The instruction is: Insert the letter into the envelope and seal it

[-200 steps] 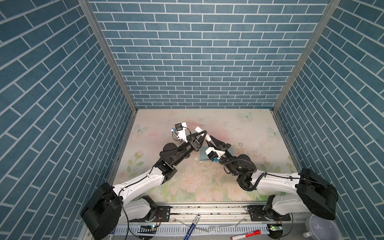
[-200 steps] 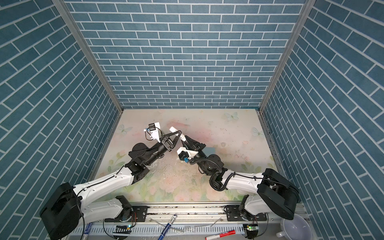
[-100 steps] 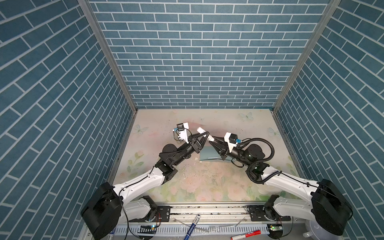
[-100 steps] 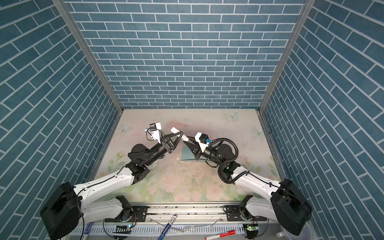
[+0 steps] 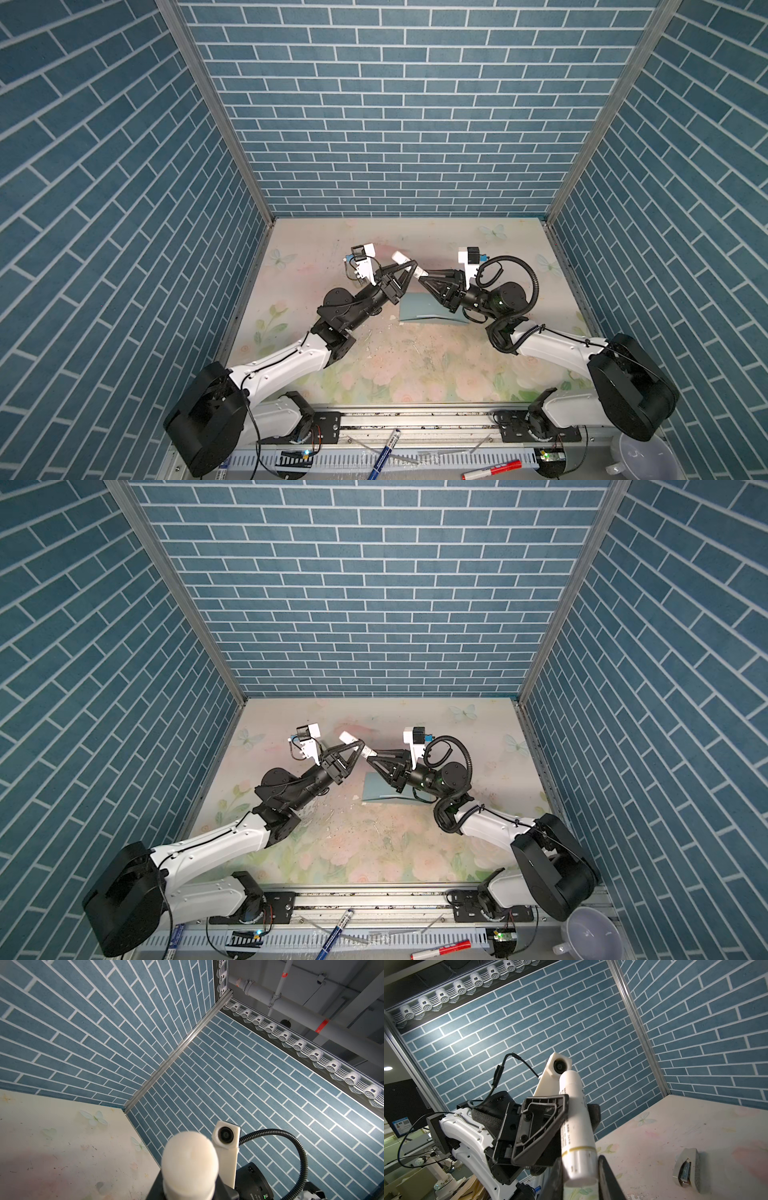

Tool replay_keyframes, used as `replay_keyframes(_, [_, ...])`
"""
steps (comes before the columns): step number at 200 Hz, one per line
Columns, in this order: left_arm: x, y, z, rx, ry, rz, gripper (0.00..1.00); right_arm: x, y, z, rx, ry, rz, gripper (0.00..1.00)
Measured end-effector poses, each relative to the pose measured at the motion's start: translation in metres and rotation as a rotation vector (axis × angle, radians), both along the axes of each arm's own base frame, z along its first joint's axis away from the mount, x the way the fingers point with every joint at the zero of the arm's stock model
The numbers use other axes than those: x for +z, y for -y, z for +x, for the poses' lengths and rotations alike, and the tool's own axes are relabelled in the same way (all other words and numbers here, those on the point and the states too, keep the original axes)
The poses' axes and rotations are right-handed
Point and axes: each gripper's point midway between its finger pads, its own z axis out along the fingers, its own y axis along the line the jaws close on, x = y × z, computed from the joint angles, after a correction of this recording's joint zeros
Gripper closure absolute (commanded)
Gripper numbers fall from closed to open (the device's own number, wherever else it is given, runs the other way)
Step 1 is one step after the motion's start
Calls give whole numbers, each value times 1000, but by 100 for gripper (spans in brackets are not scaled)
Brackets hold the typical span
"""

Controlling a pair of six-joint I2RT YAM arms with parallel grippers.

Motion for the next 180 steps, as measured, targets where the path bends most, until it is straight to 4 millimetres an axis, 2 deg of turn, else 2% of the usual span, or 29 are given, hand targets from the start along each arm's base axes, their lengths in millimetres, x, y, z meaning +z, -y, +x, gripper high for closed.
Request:
replay_keyframes(15, [0, 0, 0, -2, -11, -7, 100, 1, 1, 0, -3, 9, -2, 79])
replay_keyframes(25, [0, 0, 0, -4, -20, -13, 100, 2, 1, 0, -12, 30, -7, 57])
replay_keyframes(36, [0, 0, 1, -5, -29, -18, 100, 6, 5, 4, -56, 60, 0, 37])
replay_keyframes(46, [-3, 0, 2, -3, -46, -19, 100, 16, 16, 12, -130, 115, 14, 29])
replay_keyframes(65, [-6, -1, 4, -5, -79, -28, 100, 33, 37, 16, -284, 262, 36, 26])
replay_keyframes(86, [-8, 0, 4, -14, -111, -44, 100, 34, 43, 5, -387, 410, 20, 26])
replay_keyframes(108, [-8, 0, 4, -21, -132, -60, 100, 25, 38, -2, -436, 509, -29, 26])
replay_keyframes(141, [-8, 0, 4, -28, -148, -71, 100, 26, 26, -15, -471, 644, -65, 27])
replay_keyframes(180, [-10, 1, 5, -30, -162, -74, 100, 19, 19, -15, -523, 738, -122, 33])
